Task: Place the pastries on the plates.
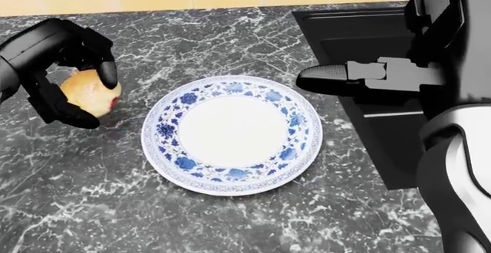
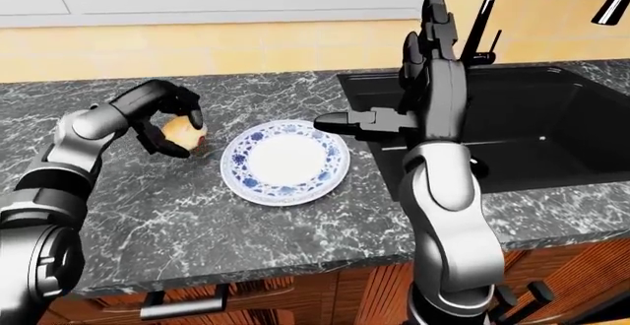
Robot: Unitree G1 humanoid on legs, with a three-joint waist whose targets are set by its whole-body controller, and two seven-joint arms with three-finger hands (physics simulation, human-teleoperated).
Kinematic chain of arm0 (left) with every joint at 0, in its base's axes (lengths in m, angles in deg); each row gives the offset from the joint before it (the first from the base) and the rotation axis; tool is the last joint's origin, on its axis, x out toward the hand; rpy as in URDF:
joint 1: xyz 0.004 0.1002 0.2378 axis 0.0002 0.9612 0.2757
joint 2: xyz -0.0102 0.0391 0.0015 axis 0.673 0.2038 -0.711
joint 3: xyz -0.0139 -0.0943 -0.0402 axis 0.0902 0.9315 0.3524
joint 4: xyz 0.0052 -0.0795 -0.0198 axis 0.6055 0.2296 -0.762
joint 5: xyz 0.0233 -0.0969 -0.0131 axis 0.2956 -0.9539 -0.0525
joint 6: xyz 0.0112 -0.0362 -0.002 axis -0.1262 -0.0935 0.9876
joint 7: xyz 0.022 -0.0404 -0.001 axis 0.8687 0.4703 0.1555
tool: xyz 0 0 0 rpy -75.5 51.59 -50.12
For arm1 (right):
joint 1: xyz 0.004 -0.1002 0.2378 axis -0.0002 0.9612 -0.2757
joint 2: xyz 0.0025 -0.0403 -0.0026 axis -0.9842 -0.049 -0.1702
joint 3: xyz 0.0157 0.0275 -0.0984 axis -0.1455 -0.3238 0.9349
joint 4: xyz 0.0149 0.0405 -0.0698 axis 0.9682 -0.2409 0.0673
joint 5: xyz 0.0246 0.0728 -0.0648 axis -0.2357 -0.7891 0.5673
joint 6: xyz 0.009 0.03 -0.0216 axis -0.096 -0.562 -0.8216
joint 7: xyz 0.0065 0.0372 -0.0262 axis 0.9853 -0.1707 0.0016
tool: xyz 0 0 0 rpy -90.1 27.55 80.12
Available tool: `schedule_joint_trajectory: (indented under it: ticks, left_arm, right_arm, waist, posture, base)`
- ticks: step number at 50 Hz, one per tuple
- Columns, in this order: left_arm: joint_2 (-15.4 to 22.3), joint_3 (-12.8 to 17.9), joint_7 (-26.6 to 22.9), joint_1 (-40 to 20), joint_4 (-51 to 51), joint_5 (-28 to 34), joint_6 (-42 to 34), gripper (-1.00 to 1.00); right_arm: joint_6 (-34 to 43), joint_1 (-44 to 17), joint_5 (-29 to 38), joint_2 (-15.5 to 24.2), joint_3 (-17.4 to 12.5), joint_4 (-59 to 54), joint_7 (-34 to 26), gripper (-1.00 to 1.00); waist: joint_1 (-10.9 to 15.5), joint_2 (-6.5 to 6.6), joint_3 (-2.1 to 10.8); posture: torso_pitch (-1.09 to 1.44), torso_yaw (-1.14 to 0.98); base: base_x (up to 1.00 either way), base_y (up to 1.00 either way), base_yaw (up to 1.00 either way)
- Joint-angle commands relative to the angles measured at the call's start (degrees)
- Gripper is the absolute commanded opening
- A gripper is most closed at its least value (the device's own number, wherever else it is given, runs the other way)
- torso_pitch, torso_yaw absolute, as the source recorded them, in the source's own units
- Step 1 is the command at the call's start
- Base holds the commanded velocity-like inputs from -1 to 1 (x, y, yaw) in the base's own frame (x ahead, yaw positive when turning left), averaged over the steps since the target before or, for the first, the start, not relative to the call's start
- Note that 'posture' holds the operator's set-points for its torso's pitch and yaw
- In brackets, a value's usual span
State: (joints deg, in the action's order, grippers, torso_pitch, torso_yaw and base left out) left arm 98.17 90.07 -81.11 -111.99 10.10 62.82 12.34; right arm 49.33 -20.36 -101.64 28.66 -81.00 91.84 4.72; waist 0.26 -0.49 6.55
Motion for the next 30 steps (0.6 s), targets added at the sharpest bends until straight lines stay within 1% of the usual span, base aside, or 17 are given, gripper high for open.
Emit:
schedule_joint_trajectory:
  ticks: [1,6,11,14,15,17,25,30]
  left_arm:
    - [0.63,0.54,0.28,-3.18,-2.59,-0.93,0.48,-0.53]
    - [-0.15,0.09,-0.75,-4.73,-3.80,-0.59,0.05,-0.55]
    - [-2.06,-0.57,-2.68,-6.88,-5.54,-0.16,-0.85,-0.57]
    - [-3.04,-0.47,-4.10,-7.20,-6.21,-0.93,1.04,-0.57]
    - [-3.44,-0.20,-4.44,-7.68,-6.58,-1.46,0.50,-0.58]
    - [-3.95,-0.71,-5.07,-7.56,-7.29,-1.30,0.84,-0.58]
    - [-8.30,-1.95,-8.51,-8.80,-9.32,-1.82,2.03,-0.58]
    - [-10.64,-2.60,-8.79,-9.24,-8.81,-1.61,2.62,-0.58]
  right_arm:
    - [-1.38,-1.84,0.07,0.50,-0.30,1.35,-0.04,1.00]
    - [-1.27,-2.03,-0.25,0.68,-0.64,1.27,-0.09,1.00]
    - [-1.16,-2.12,-0.49,0.93,-0.75,1.33,0.01,1.00]
    - [-1.39,-1.83,-0.43,0.93,-0.70,1.30,0.08,1.00]
    - [-1.39,-1.76,-0.46,0.85,-0.67,1.39,0.11,1.00]
    - [-1.57,-1.59,-0.37,0.81,-0.54,1.38,0.07,1.00]
    - [-1.61,-1.12,-0.44,0.66,-0.61,1.71,0.06,1.00]
    - [-1.61,-0.67,-0.54,0.80,-0.91,2.12,-0.01,1.00]
  waist:
    - [-0.03,0.22,1.20]
    - [0.01,0.13,1.03]
    - [0.12,-0.06,0.83]
    - [0.17,-0.21,0.69]
    - [0.19,-0.25,0.64]
    - [0.19,-0.29,0.60]
    - [0.30,-0.57,0.43]
    - [0.38,-0.84,0.33]
  posture:
    - [-0.16,0.00]
    - [-0.16,0.00]
    - [-0.16,0.00]
    - [-0.16,0.00]
    - [-0.16,0.00]
    - [-0.16,0.00]
    - [-0.16,0.00]
    - [-0.16,0.00]
  base:
    - [0.00,0.00,0.00]
    - [0.00,0.00,0.00]
    - [0.00,0.00,0.00]
    - [0.00,0.00,0.00]
    - [0.00,0.00,0.00]
    - [0.00,0.00,0.00]
    - [0.00,0.00,0.00]
    - [0.00,0.00,0.00]
